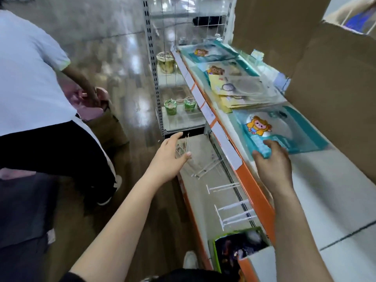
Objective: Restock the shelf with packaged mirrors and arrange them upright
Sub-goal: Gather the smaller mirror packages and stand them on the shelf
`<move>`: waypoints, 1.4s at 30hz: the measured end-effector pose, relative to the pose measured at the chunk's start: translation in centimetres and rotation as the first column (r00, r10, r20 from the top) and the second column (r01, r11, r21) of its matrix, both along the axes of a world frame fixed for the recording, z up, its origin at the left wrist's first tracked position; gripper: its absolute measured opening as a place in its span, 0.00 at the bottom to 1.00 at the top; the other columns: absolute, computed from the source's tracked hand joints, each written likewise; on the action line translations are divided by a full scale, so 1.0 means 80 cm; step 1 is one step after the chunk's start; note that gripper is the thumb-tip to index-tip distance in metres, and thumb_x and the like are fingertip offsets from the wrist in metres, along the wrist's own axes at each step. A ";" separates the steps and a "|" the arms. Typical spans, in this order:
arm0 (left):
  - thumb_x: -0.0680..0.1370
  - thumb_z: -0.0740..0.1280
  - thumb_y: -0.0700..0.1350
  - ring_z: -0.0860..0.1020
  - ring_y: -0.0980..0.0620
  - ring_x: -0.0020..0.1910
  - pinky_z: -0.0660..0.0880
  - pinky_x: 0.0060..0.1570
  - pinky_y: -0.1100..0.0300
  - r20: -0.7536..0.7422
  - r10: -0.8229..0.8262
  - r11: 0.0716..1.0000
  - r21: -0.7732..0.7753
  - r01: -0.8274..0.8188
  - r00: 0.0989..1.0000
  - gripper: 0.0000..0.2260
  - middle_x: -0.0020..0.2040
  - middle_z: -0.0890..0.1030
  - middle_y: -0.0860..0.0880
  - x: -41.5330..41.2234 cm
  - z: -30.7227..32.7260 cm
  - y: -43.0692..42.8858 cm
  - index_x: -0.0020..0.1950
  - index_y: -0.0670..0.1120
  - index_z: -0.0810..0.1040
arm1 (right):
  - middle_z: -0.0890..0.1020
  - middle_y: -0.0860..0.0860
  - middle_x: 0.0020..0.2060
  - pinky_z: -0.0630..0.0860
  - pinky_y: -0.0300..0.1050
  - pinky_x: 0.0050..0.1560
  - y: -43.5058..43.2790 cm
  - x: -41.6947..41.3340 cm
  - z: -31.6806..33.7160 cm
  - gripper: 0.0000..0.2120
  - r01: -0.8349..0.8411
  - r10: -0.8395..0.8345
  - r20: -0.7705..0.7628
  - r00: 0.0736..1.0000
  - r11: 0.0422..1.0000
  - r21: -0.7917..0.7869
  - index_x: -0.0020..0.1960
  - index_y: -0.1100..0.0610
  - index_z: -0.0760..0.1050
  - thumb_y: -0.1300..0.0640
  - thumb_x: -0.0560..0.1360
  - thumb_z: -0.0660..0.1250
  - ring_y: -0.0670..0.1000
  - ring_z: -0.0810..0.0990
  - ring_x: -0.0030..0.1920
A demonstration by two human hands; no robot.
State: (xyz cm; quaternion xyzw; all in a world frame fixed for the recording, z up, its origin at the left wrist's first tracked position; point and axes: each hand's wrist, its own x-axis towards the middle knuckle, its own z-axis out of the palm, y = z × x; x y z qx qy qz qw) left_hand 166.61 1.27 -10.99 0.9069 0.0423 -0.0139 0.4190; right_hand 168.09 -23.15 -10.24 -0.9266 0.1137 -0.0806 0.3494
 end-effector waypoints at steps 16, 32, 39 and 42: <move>0.78 0.65 0.49 0.67 0.47 0.69 0.66 0.67 0.49 -0.038 -0.100 0.995 0.021 0.101 0.994 0.28 0.71 0.66 0.46 0.186 -0.019 0.105 0.75 0.50 0.58 | 0.77 0.61 0.59 0.70 0.55 0.60 0.095 0.164 -0.016 0.19 0.151 -0.151 -0.019 0.988 0.988 -0.022 0.63 0.58 0.72 0.55 0.74 0.66 0.62 0.72 0.61; 0.77 0.67 0.45 0.67 0.49 0.67 0.60 0.62 0.63 0.199 -0.411 0.906 -0.015 0.423 0.889 0.25 0.68 0.68 0.46 0.356 -0.009 0.132 0.72 0.47 0.64 | 0.76 0.60 0.59 0.69 0.52 0.59 0.153 0.208 0.008 0.17 0.462 -0.468 -0.012 0.884 0.877 -0.130 0.63 0.59 0.72 0.55 0.76 0.65 0.61 0.71 0.61; 0.77 0.66 0.47 0.64 0.44 0.67 0.59 0.64 0.57 0.187 -0.445 0.895 0.077 0.439 0.876 0.24 0.67 0.68 0.43 0.426 -0.005 0.078 0.71 0.46 0.64 | 0.76 0.62 0.57 0.66 0.44 0.48 0.115 0.266 0.013 0.15 0.466 -0.471 -0.083 0.878 0.881 -0.075 0.58 0.63 0.75 0.54 0.76 0.62 0.61 0.74 0.57; 0.76 0.67 0.45 0.66 0.41 0.65 0.61 0.63 0.53 0.186 -0.493 0.870 0.102 0.483 0.850 0.22 0.65 0.69 0.41 0.455 0.007 0.042 0.69 0.46 0.68 | 0.75 0.57 0.58 0.64 0.42 0.50 0.105 0.284 0.010 0.18 0.524 -0.520 -0.103 0.848 0.852 0.012 0.64 0.61 0.70 0.54 0.77 0.63 0.58 0.73 0.59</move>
